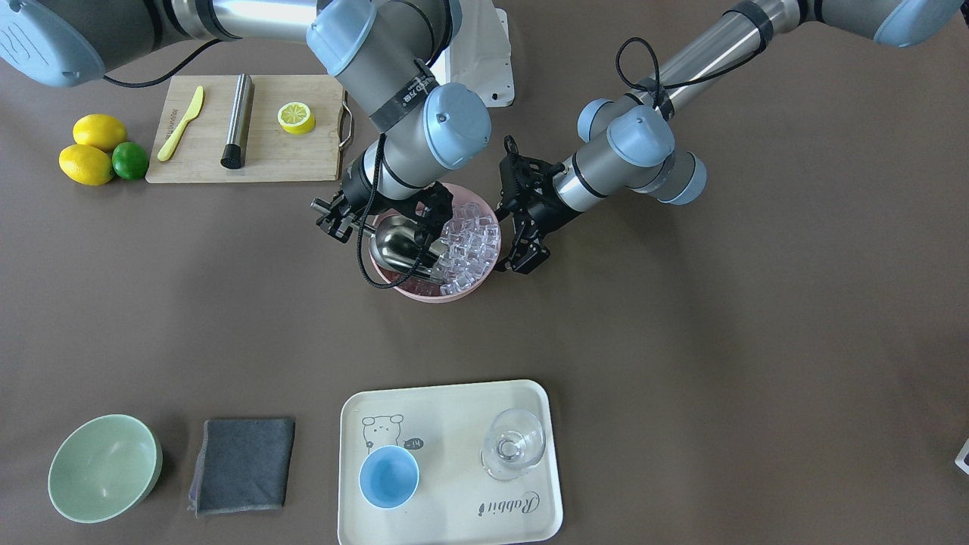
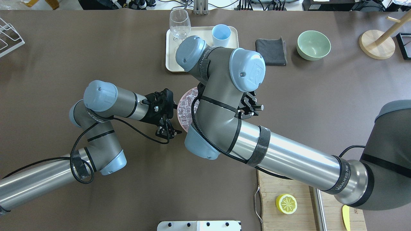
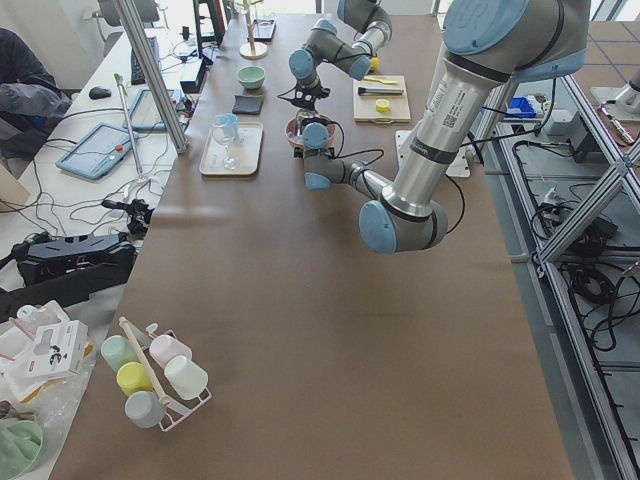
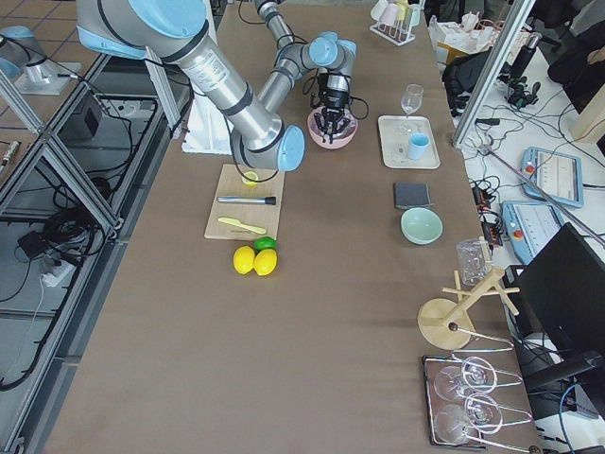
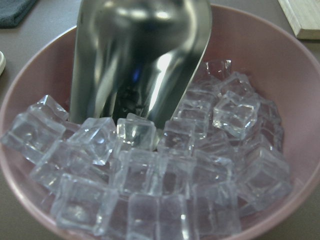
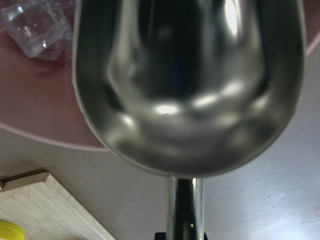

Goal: Put ice in cup with scoop
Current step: 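Drag the scoop through the ice with the right gripper while the left holds the bowl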

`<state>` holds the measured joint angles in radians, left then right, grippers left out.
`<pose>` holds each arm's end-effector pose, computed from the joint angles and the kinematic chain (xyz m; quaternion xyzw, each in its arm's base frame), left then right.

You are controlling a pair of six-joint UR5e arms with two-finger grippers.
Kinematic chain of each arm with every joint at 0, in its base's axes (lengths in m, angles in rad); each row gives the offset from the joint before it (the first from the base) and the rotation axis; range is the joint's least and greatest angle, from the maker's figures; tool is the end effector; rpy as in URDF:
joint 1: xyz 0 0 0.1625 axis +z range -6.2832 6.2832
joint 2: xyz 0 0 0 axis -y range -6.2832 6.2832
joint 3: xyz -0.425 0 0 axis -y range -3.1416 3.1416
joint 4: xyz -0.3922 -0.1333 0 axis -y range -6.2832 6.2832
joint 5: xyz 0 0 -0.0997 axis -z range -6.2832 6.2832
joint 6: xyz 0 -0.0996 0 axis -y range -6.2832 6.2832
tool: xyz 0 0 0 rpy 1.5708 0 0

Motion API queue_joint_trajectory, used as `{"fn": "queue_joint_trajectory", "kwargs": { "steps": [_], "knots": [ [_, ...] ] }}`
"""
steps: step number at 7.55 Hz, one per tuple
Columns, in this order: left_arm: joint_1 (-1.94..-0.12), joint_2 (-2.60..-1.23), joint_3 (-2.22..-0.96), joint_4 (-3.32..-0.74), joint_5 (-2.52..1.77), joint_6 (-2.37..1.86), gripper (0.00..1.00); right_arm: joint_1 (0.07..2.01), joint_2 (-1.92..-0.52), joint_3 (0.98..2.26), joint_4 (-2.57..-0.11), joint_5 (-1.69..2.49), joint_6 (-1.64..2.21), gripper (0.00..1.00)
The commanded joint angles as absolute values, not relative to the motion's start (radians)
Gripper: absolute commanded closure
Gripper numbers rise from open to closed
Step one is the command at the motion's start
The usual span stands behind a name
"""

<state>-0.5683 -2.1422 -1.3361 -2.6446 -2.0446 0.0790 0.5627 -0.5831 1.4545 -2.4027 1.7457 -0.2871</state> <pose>0.5456 -0.4526 0.3061 0.4845 0.4407 0.5115 0.5563 -0.5393 -0.4773 0.1905 -0.0124 -0.0887 -0.6022 0.7933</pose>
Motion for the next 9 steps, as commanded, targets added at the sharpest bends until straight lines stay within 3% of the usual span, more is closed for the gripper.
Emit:
{"fn": "queue_joint_trajectory", "kwargs": {
  "steps": [1,9],
  "knots": [
    [-0.568,-2.141,-1.336,-2.645,-2.045,0.081,0.02,0.561,-0.604,1.474,-2.373,1.759,-0.244,1.0],
    [-0.572,-2.144,-1.325,-2.638,-2.043,0.078,0.02,0.561,-0.672,1.563,-2.296,1.778,-0.175,1.0]
  ]
}}
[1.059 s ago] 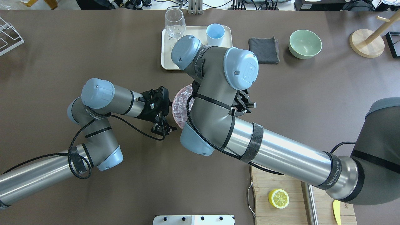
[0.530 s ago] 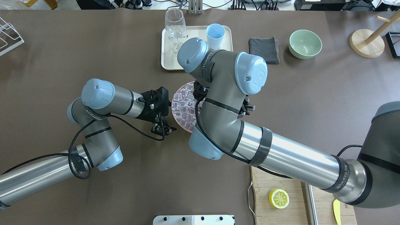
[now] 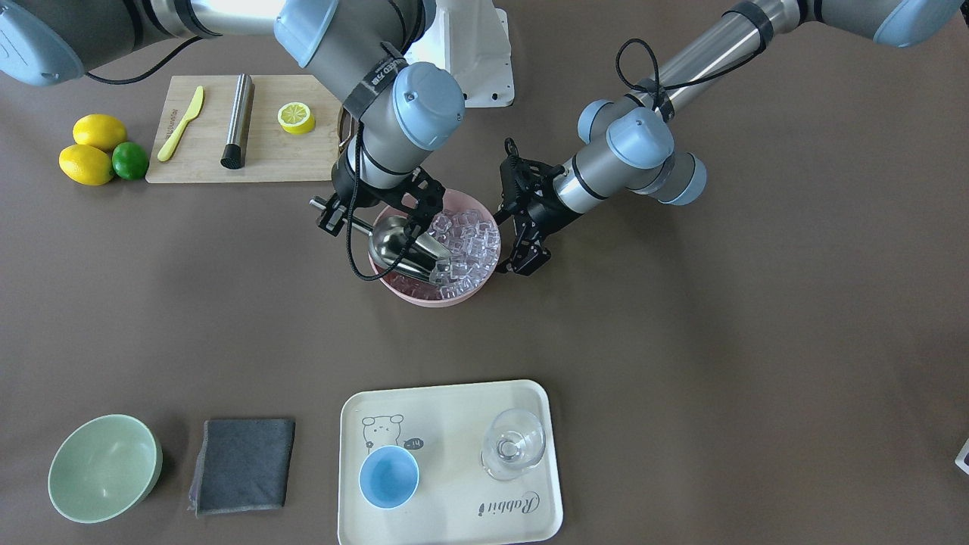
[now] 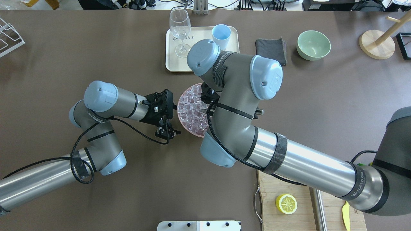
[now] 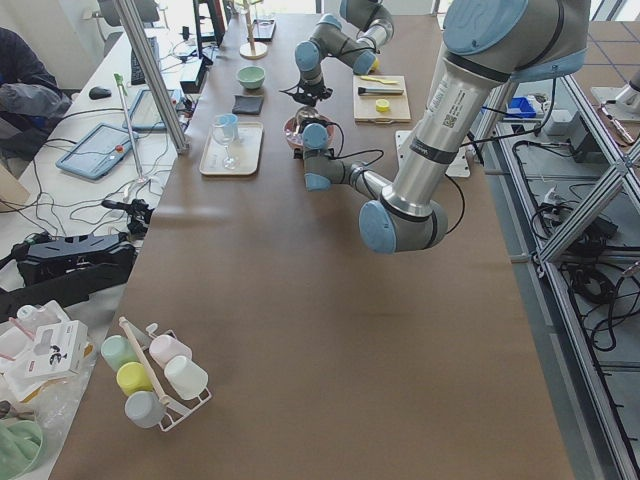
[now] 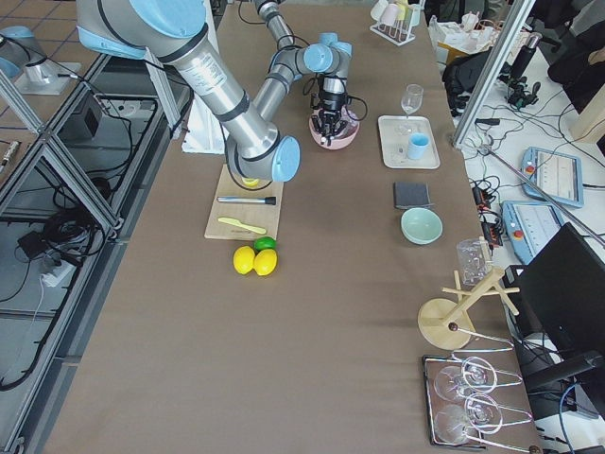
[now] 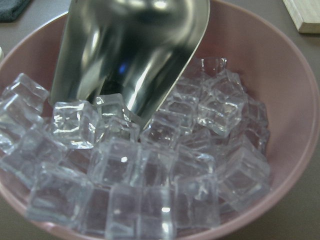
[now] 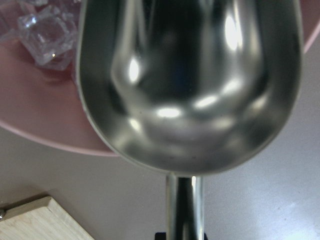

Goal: Put ice in cup with scoop
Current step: 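Drag the scoop through the ice with the right gripper while the left holds the bowl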

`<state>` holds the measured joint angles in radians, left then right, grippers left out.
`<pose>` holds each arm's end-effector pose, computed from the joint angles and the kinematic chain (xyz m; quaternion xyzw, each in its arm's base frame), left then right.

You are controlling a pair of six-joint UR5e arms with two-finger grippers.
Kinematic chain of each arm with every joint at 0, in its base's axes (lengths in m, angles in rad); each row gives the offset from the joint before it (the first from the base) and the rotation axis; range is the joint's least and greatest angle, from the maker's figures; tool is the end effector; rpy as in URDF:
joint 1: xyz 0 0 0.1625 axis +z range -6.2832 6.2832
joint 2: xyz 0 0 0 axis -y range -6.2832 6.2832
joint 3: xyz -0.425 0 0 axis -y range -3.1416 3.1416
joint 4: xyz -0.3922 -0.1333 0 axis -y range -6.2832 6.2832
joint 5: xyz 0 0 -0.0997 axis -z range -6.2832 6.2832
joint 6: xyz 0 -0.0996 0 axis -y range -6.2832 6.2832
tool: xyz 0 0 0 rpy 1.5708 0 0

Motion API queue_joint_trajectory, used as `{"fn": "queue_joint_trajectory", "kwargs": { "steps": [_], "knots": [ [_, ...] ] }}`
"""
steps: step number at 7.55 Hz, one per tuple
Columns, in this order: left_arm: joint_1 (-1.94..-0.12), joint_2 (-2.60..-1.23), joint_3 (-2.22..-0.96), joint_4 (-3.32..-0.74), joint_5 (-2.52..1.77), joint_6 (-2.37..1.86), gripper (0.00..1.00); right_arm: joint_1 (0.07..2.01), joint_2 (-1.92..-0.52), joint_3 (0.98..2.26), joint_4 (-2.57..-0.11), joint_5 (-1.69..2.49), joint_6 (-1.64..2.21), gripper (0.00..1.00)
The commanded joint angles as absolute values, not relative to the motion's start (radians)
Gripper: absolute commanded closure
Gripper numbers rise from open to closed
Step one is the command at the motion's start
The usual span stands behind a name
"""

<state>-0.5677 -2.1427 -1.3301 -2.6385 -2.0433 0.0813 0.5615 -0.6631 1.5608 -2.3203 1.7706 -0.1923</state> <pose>0.5474 -0.4534 0.3093 0.4810 0.4388 0.5130 0.5595 -0.5257 -0.4648 0.1993 0.0281 -0.1205 -0.5670 0.8143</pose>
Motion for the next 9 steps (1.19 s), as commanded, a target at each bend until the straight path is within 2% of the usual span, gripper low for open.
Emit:
{"fn": "queue_joint_trajectory", "kwargs": {
  "steps": [1,9],
  "knots": [
    [-0.581,-2.149,-1.31,-2.637,-2.045,0.078,0.02,0.561,-0.67,1.563,-2.295,1.778,-0.172,1.0],
    [-0.601,-2.22,-1.281,-2.56,-2.063,0.078,0.02,0.561,-0.713,1.608,-2.217,1.796,-0.089,1.0]
  ]
}}
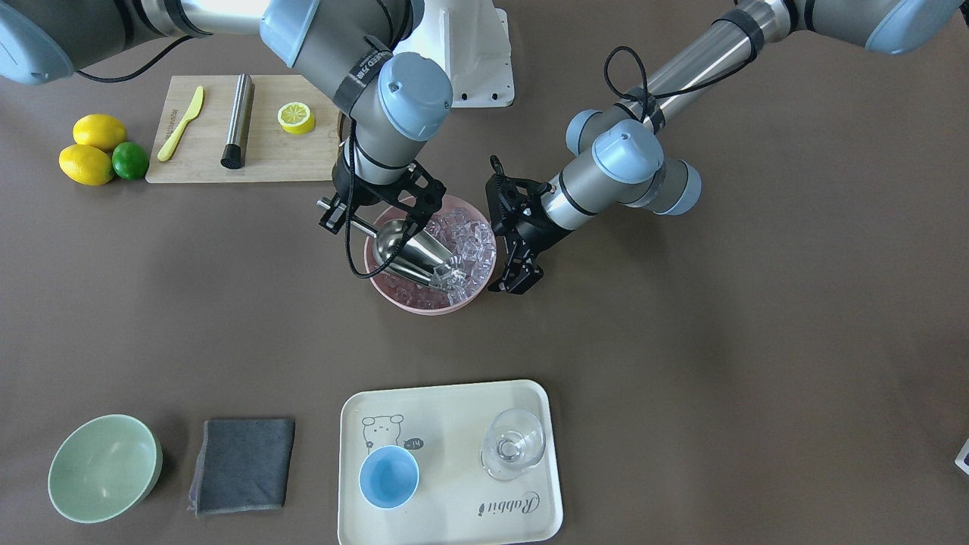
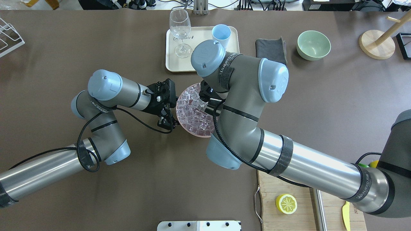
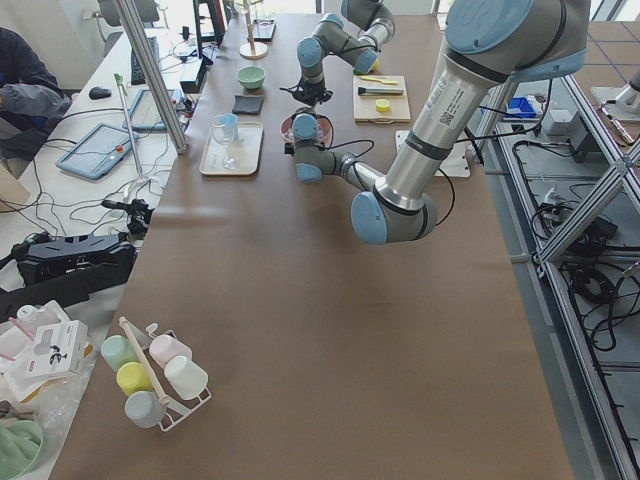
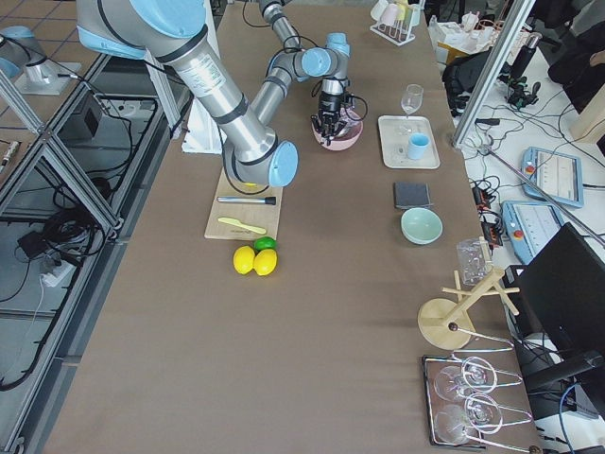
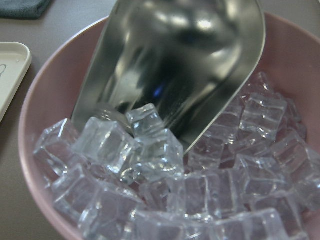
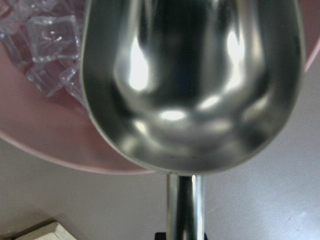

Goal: Put ice in cup with scoop
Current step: 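Drag the scoop through the ice with the right gripper while the left holds the bowl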

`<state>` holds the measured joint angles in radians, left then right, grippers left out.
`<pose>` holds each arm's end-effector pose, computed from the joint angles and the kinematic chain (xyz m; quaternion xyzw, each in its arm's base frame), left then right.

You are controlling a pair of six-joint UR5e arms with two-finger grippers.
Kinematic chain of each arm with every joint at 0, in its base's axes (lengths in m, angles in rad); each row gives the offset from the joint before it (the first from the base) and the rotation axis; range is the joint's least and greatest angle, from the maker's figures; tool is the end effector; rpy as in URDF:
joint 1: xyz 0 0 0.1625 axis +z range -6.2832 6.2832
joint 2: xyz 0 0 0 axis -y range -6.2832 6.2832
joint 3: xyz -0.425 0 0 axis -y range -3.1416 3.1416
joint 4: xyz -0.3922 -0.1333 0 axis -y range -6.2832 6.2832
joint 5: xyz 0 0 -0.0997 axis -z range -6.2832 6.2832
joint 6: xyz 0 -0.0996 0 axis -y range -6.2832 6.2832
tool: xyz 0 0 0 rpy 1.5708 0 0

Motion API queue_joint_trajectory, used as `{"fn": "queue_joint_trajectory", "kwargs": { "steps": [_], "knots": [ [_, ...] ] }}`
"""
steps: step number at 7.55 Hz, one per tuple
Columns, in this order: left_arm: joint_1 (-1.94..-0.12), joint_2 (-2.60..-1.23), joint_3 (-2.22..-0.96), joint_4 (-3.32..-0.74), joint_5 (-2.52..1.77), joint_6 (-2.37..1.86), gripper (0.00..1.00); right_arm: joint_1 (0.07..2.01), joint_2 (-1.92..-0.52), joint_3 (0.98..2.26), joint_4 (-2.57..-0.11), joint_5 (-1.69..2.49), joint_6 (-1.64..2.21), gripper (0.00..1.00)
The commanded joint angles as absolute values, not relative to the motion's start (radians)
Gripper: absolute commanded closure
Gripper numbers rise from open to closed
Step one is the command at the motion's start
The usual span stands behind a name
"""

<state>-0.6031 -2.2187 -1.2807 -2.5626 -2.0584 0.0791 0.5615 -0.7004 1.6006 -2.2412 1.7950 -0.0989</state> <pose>0.5534 -0.4863 0.2861 0.4664 0.4308 0.5094 0.5809 -0.5231 -0.4604 0.2010 0.0535 -0.1499 -0.5303 0.8327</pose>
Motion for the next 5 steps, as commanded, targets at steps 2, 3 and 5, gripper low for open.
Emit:
{"fn": "queue_joint_trajectory", "kwargs": {
  "steps": [2,3,5],
  "knots": [
    [-0.597,-2.22,-1.27,-2.554,-2.063,0.078,0.02,0.561,-0.735,1.621,-2.175,1.795,-0.086,1.0],
    [-0.597,-2.221,-1.263,-2.551,-2.065,0.078,0.02,0.561,-0.742,1.634,-2.163,1.796,-0.072,1.0],
    [-0.595,-2.223,-1.262,-2.551,-2.065,0.074,0.02,0.561,-0.756,1.649,-2.129,1.804,-0.066,1.0]
  ]
}}
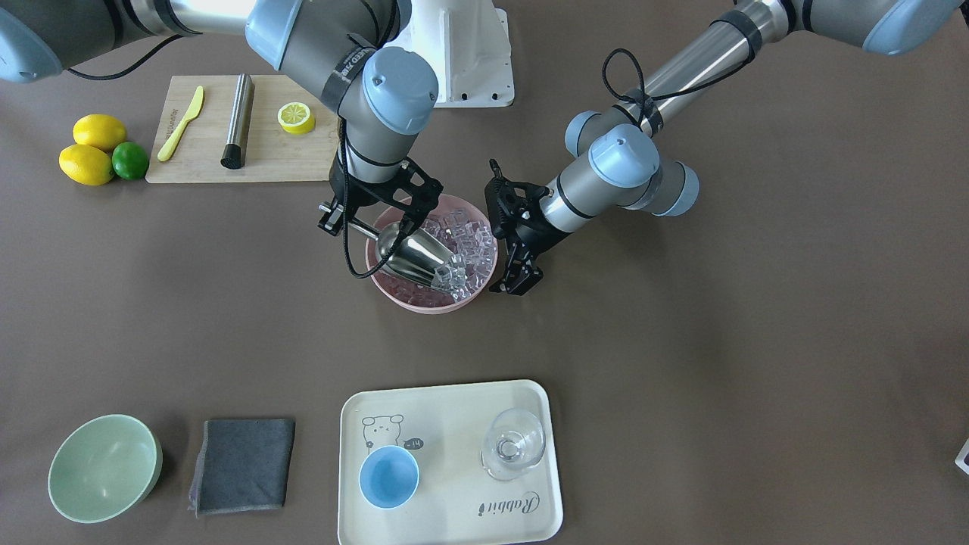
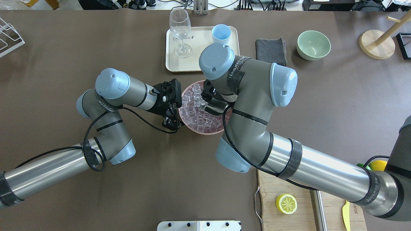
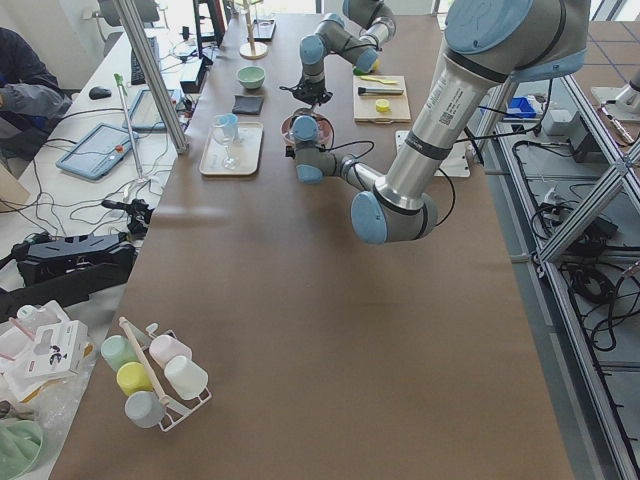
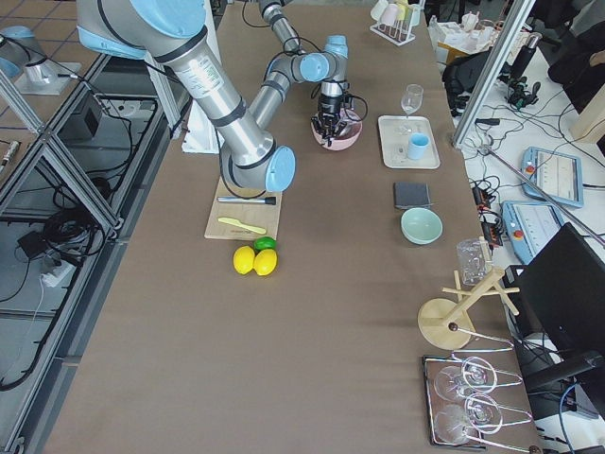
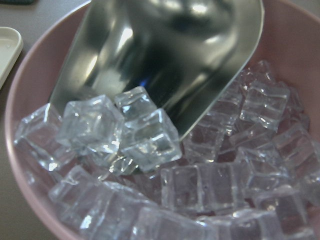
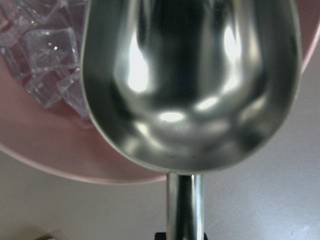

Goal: Put ice in cup with scoop
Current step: 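Drag the scoop through the ice with the right gripper while the left holds the bowl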

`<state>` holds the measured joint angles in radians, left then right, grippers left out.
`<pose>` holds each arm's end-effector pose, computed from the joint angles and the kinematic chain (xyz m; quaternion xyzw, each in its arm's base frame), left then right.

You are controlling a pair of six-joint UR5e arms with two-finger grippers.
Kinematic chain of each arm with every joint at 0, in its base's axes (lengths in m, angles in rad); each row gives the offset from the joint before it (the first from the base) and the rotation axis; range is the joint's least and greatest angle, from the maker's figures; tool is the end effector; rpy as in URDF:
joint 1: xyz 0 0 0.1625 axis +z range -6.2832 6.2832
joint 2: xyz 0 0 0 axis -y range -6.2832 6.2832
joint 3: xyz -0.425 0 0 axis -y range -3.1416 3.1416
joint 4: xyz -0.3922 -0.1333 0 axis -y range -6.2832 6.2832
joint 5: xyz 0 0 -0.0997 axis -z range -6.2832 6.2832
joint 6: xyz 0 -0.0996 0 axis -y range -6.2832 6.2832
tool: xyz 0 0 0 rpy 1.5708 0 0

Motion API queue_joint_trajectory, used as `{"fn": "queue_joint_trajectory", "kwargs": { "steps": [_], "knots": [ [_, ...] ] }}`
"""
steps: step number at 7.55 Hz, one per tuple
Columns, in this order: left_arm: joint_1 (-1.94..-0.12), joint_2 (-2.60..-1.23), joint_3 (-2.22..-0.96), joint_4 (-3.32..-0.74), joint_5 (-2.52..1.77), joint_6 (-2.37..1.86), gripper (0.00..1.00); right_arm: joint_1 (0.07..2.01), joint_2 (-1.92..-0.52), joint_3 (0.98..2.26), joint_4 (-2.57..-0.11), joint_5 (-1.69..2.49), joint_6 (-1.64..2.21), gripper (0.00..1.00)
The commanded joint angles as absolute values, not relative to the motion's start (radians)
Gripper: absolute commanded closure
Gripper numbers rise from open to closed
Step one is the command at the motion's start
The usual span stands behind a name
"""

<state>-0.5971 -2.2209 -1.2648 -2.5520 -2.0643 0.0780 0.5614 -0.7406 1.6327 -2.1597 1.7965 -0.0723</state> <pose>0.5600 -0.4849 0.2931 0.4544 0.4319 0.5137 0.5858 -0.5199 -0.4581 0.2069 0.0836 -0.1671 -0.5203 0.8333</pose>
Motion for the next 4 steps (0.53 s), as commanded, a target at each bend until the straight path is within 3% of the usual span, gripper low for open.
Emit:
{"fn": "queue_joint_trajectory", "kwargs": {
  "steps": [1,4],
  "knots": [
    [-0.595,-2.223,-1.262,-2.551,-2.065,0.072,0.02,0.563,-0.77,1.657,-2.102,1.828,-0.063,1.0],
    [-0.595,-2.227,-1.259,-2.548,-2.066,0.071,0.02,0.561,-0.811,1.709,-2.051,1.829,-0.011,1.0]
  ]
}}
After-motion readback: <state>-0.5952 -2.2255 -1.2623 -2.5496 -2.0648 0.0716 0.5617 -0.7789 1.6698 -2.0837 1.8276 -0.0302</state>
